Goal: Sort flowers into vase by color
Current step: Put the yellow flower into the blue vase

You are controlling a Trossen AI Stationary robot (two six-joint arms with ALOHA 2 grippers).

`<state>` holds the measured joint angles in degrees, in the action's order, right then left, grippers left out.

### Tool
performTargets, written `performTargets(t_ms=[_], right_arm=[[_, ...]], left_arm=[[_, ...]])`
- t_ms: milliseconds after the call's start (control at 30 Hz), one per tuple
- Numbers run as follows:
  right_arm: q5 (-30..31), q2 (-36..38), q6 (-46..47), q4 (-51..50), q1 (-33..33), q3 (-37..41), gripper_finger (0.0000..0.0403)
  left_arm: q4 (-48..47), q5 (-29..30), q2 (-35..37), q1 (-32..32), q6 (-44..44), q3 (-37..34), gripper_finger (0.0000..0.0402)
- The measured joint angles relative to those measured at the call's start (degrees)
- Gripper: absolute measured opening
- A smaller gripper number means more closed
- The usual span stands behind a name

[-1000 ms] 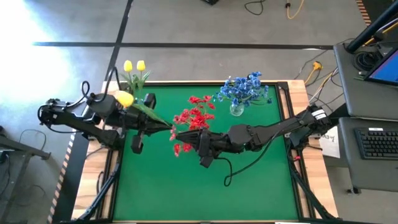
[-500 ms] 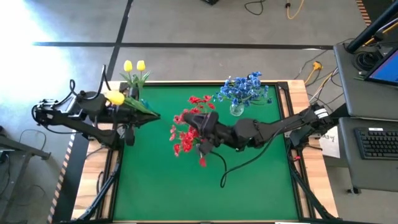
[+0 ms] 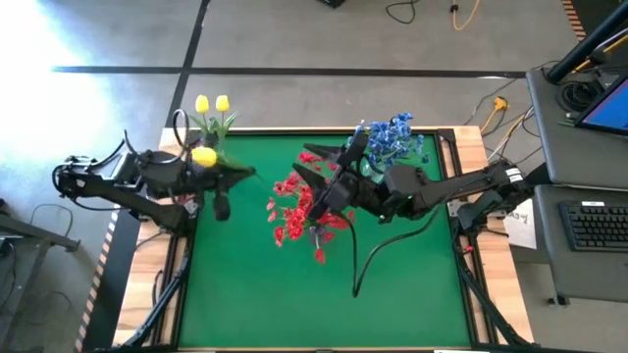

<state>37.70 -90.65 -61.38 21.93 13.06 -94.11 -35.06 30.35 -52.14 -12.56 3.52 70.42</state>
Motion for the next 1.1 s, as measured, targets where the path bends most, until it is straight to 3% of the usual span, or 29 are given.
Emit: performTargets(t_ms=[100,333,567,800,967,1100], right_arm=[[0.01,0.45,2.78,-3.88,0.03,-1.67,0.0215],[-0.01,0.7,8.97,-13.63,0.03,-5.42,0.0215],[3.21,1.49,11.45,-15.76,0.04,-5.87,0.0215],[5.79,2.55,12.02,-15.89,0.03,-5.89,0.0215],[5.87,3.53,14.56,-17.07,0.03,-5.89,0.0215],[5.79,4.4,15.96,-21.87,-0.08,-5.89,0.0215]], left_arm=[[-7.67,11.68,0.09,0.06,1.77,1.41,0.0],[-24.7,25.97,2.68,2.48,12.8,3.61,0.0],[-27.27,25.47,9.06,6.74,21.41,-3.67,0.0],[-25.79,25.05,13.64,11.83,24.57,-11.88,0.0],[-19.49,20.82,14.29,18.73,19.91,-16.17,0.0],[-13.15,12.66,14.38,26.16,12.11,-18.21,0.0]])
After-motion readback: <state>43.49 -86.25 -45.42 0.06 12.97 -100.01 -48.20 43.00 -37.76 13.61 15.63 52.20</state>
